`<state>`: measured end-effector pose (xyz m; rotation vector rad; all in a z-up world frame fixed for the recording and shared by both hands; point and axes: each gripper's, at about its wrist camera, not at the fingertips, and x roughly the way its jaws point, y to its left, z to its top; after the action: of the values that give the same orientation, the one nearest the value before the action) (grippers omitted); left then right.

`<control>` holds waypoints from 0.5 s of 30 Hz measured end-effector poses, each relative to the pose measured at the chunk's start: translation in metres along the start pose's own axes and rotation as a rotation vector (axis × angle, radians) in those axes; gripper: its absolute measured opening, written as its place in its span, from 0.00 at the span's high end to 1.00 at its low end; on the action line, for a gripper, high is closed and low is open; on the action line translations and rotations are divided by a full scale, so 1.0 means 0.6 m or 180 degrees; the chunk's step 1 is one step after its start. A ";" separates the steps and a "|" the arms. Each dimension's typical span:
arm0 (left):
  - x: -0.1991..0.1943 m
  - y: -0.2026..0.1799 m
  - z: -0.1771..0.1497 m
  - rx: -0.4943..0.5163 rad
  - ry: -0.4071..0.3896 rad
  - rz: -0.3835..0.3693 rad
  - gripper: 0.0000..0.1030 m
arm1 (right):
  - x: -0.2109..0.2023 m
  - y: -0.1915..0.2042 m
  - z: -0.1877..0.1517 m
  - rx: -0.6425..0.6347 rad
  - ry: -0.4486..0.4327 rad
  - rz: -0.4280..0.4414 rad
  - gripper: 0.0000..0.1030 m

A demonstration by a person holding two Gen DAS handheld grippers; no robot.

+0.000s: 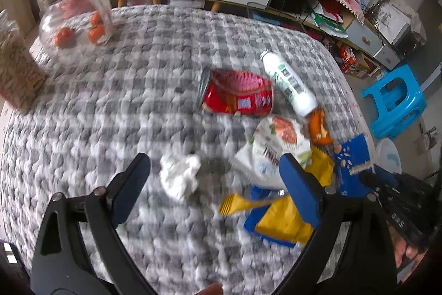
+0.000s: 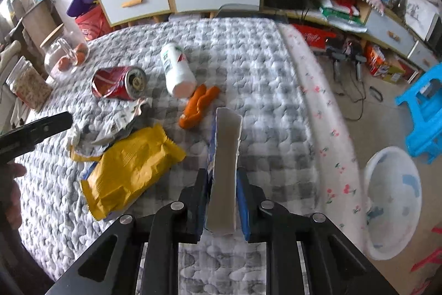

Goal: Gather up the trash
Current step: 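Grasp the white plastic strip with the right gripper while the left gripper reaches the red can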

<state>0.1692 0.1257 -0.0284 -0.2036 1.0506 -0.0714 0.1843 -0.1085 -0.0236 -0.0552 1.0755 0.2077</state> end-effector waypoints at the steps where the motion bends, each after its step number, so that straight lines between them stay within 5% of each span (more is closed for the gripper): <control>1: 0.005 -0.006 0.006 0.0013 -0.0030 0.0014 0.09 | -0.007 -0.002 0.003 -0.0009 -0.0062 -0.0029 0.82; 15: 0.088 -0.052 0.048 -0.0019 -0.0233 0.0170 0.09 | -0.017 -0.064 0.016 0.0294 -0.0159 -0.0026 0.82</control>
<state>0.2219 0.0906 -0.0533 -0.1822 0.9827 -0.0126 0.1957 -0.1463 -0.0125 0.0286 1.0338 0.1511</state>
